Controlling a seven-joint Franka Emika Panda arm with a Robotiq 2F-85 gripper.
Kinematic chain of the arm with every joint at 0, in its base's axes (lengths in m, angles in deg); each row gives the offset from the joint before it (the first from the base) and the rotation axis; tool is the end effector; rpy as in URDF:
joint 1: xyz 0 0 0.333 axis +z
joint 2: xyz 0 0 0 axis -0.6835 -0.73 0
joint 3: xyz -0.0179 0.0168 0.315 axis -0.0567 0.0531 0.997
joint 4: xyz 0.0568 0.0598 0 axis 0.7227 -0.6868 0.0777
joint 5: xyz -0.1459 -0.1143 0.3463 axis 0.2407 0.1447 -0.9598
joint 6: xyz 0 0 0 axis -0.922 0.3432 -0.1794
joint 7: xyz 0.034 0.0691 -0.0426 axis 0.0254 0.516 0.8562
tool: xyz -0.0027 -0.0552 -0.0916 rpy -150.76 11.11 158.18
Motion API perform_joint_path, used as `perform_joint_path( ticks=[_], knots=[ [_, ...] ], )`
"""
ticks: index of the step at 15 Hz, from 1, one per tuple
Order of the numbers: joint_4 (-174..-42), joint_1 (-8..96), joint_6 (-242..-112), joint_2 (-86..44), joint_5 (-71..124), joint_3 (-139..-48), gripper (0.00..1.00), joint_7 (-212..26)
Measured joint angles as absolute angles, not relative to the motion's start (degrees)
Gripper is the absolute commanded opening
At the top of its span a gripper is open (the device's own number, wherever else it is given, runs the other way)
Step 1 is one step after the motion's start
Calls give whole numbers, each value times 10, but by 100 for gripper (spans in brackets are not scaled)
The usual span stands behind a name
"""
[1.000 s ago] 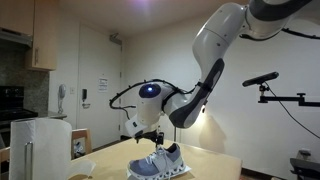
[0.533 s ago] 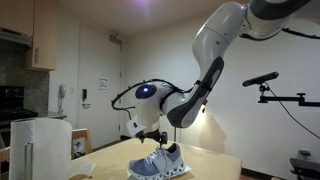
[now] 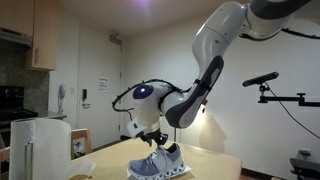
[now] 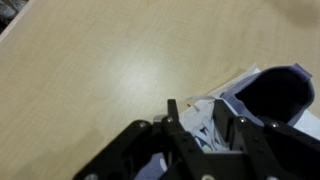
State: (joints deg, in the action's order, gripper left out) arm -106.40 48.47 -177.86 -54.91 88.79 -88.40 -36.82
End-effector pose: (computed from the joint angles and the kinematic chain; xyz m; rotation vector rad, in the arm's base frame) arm 0.6807 0.0656 0.1124 1.4412 2.0098 -0.4489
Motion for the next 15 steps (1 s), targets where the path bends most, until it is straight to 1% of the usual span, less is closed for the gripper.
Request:
perform_joint_path(
  ticks=[1,2,10,11,12,13,14,15],
  knots=[
    [-1064,484,-1778,-549,887,-884,3,-368],
    [-1064,484,-1776,-549,886,-884,0,-368],
    [-1064,484,-1752,-549,876,-876,0,-368],
    [-1064,484,-1750,-549,875,-875,18,-368],
    [-1064,484,-1748,-549,874,-874,24,-368],
    [-1064,484,-1745,-549,874,-874,7,-368],
    [-1064,484,-1743,-549,874,-873,7,-368],
    [-1064,485,-1741,-549,874,-873,2,-368]
  ],
)
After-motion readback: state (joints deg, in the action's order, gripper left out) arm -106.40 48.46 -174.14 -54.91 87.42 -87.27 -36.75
